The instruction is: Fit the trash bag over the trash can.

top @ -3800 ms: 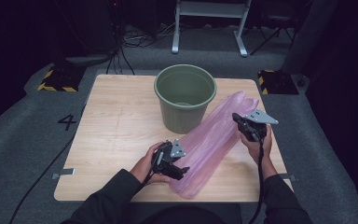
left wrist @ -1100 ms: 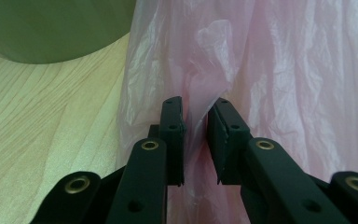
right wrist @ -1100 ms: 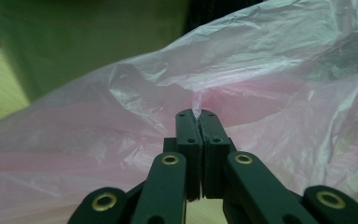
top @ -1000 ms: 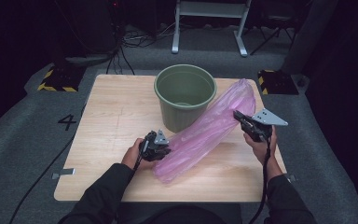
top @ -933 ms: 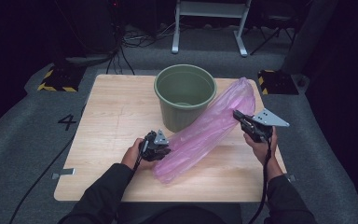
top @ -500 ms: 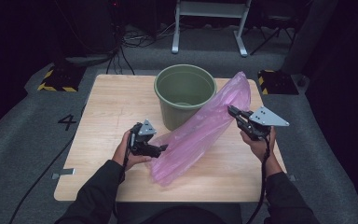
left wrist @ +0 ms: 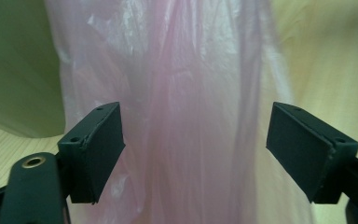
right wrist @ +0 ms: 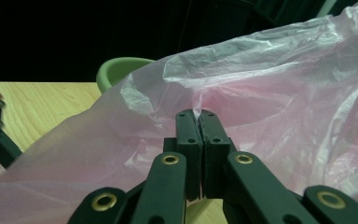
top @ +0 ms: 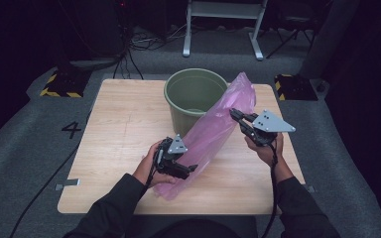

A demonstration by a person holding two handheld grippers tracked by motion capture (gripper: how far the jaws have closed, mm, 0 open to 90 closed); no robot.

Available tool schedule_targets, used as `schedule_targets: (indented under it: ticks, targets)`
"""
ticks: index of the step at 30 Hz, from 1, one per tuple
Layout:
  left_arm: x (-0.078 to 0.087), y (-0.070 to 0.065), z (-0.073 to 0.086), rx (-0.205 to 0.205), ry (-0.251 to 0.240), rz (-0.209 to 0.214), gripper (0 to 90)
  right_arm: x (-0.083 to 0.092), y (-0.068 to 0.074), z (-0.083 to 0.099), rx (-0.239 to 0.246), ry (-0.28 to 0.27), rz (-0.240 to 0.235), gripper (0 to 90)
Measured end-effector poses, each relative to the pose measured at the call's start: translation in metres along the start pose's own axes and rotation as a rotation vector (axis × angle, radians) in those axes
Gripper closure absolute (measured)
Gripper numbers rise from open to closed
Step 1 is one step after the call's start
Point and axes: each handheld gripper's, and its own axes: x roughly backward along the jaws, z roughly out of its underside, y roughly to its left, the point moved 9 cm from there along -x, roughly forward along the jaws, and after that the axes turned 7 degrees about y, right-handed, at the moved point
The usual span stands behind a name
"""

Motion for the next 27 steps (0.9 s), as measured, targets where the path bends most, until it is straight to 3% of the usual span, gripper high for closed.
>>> schedule_targets:
  ticks: [4,7,9,12,16,21,27]
  targets:
    - [-0.009,0.011,0.003,0.013,0.019,-0.039,25.4,-0.011,0.005,-0.008,0.024,-0.004,-0.018,89.2]
    - [-0.007,0.017,0.006,0.014,0.018,-0.06,51.8,-0.02,0.007,-0.014,0.052,0.007,-0.02,89.2]
    - [-0.003,0.018,0.007,0.0,-0.002,-0.036,65.2,-0.027,0.008,-0.018,0.06,0.013,-0.031,89.2]
    - [0.004,0.018,0.008,-0.027,-0.027,-0.032,75.2,-0.036,0.01,-0.025,0.073,0.026,-0.041,89.1]
    - [0.012,0.018,0.006,-0.047,-0.068,-0.043,83.2,-0.047,0.014,-0.035,0.102,0.04,-0.057,89.1]
    - [0.022,0.017,0.003,-0.06,-0.112,-0.015,87.7,-0.059,0.02,-0.048,0.118,0.063,-0.094,89.0]
    - [0.032,0.018,-0.001,-0.064,-0.16,-0.028,89.0,-0.075,0.024,-0.048,0.07,0.106,-0.163,88.6]
